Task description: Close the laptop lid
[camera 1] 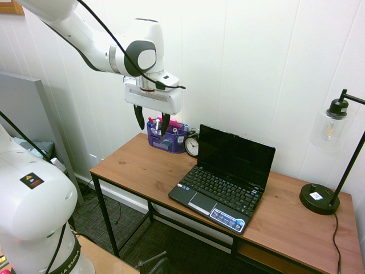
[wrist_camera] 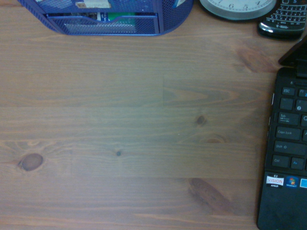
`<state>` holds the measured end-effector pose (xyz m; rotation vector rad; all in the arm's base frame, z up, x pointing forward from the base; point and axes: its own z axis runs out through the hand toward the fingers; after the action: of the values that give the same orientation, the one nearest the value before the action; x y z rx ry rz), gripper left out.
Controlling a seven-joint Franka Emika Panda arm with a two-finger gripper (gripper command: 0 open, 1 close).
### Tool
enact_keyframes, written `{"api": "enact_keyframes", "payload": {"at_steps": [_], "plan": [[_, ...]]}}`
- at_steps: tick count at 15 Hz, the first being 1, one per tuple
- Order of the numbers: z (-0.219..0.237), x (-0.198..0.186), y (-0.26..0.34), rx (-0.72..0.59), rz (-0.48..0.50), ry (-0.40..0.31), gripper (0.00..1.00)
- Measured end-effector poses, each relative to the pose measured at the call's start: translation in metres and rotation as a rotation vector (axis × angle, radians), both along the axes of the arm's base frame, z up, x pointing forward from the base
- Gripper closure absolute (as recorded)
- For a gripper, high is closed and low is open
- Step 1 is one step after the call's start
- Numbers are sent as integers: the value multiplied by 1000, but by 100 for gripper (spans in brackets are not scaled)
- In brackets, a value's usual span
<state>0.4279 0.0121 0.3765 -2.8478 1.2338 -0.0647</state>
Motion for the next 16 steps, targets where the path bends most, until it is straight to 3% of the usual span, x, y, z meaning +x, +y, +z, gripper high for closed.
{"api": "enact_keyframes", "payload": {"at_steps": [3, 7, 13, 14, 16], "plan": [[2, 1, 1, -16, -16, -2, 0], [29, 21, -19, -64, -55, -60, 0], [59, 88, -85, -136, -175, -157, 0], [61, 97, -98, -143, -197, -164, 100], [60, 112, -126, -147, -244, -167, 100]]}}
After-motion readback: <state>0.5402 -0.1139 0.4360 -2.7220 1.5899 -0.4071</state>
